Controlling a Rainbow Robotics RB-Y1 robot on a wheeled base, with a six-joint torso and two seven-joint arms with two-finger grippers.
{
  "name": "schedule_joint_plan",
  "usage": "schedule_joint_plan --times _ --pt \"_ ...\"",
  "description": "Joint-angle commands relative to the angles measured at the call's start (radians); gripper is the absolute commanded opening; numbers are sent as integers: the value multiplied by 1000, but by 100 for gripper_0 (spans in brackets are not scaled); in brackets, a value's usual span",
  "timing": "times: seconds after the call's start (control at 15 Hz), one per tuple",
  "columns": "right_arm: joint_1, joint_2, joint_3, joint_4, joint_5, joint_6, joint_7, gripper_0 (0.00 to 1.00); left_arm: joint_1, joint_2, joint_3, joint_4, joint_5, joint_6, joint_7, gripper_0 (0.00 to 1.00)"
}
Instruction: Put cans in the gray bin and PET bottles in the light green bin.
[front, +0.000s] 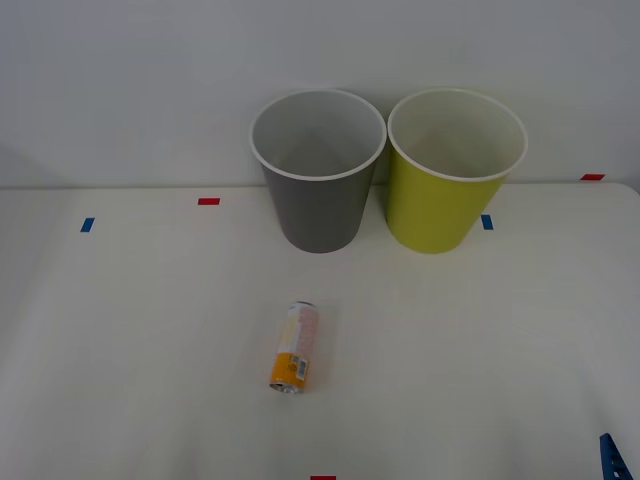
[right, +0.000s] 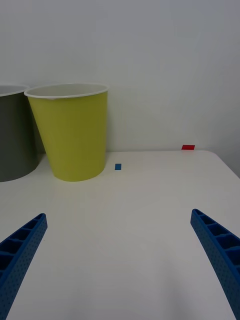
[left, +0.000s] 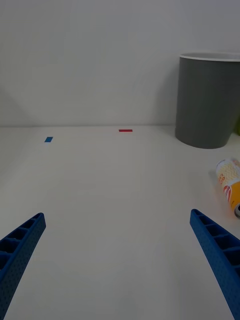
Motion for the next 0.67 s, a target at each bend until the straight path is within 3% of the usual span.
schedule_joint_plan --times 0.07,0.33,0.67 --pt "0 0 0 0 0 0 0 100 -13 29 12 0 4 2 -8 100" --pt "0 0 0 0 0 0 0 100 -42 94 41 0 23 37 -16 100" --pt "0 0 0 0 0 0 0 100 -181 200 32 -4 55 170 -23 100"
